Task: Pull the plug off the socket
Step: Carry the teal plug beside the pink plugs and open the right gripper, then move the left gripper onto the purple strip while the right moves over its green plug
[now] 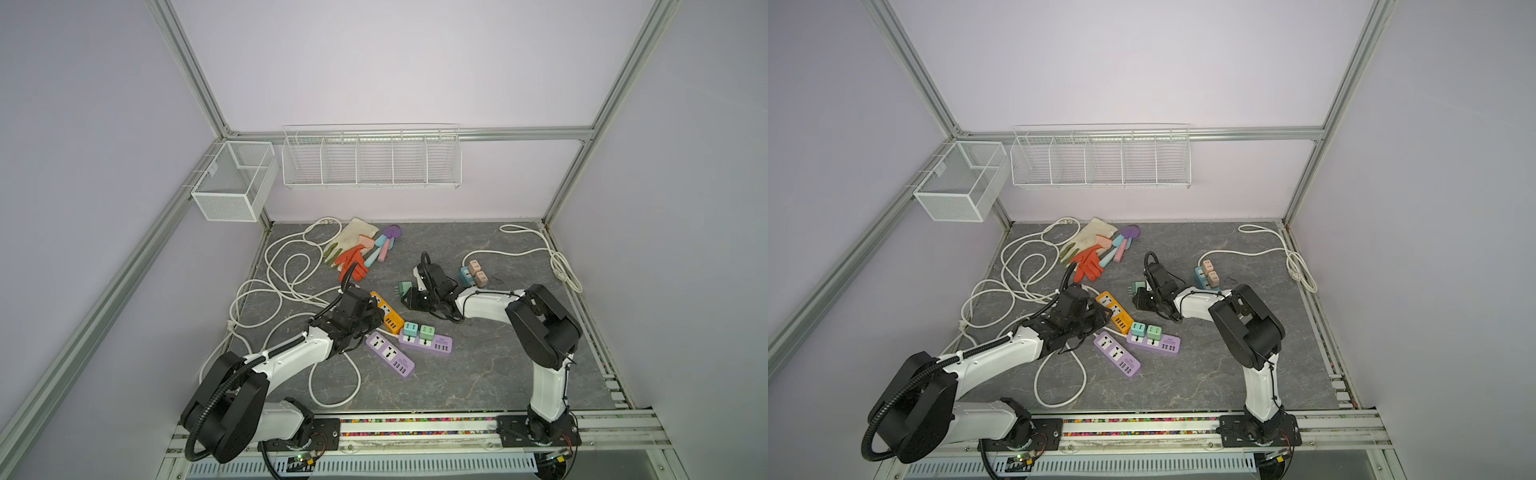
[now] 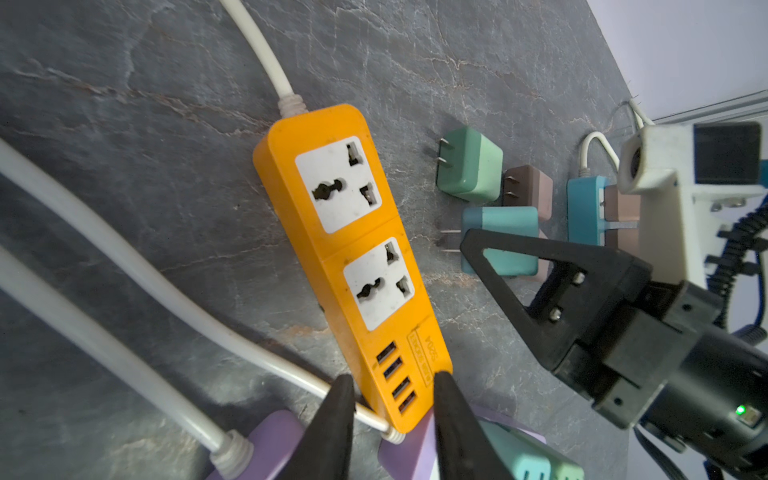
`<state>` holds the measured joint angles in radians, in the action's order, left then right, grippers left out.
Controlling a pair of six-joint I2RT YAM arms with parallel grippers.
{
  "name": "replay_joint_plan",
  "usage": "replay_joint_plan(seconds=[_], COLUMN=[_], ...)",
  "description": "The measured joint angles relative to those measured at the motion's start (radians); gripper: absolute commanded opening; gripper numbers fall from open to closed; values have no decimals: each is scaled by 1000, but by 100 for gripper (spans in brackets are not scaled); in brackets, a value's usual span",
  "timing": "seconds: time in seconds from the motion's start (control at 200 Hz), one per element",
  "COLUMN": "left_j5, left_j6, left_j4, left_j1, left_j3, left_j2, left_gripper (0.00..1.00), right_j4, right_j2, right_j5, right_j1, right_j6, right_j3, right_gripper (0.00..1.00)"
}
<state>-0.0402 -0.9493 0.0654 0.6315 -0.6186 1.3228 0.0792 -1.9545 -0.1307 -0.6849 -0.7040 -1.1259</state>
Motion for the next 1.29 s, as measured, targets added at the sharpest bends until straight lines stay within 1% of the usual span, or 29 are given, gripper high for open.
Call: replay_joint_plan(seconds=[0.095, 0.195, 0.29, 0.595, 0.805, 0.995, 1.12, 1.295], left_j5=[0, 0, 2, 2, 2, 7, 25, 45], left_j6=[0, 0, 0, 0, 0, -8, -22, -50], left_j4=[0, 1, 5, 35, 65, 90, 103, 122], left_j1=[0, 0, 2, 4, 13, 40, 82, 157], left_j3=[0, 0, 0, 0, 0, 4, 13, 39], left_j2=[0, 0, -2, -43, -98, -138, -156, -175], left_gripper=[34, 34, 34, 34, 34, 34, 34, 32], right_j4=[-9, -18, -23, -55, -80, -126, -159, -232], right_j2=[0, 0, 1, 63, 139, 247, 312, 388], right_j5=[11, 19, 21, 33, 35, 23, 5, -25], right_j1=[0, 0, 0, 0, 1, 7, 18, 45], right_j6=[10, 15, 17, 26, 41, 71, 92, 119], right_j3=[0, 0, 0, 0, 3, 43, 84, 146], right_gripper=[43, 47, 55, 69, 76, 81, 83, 84])
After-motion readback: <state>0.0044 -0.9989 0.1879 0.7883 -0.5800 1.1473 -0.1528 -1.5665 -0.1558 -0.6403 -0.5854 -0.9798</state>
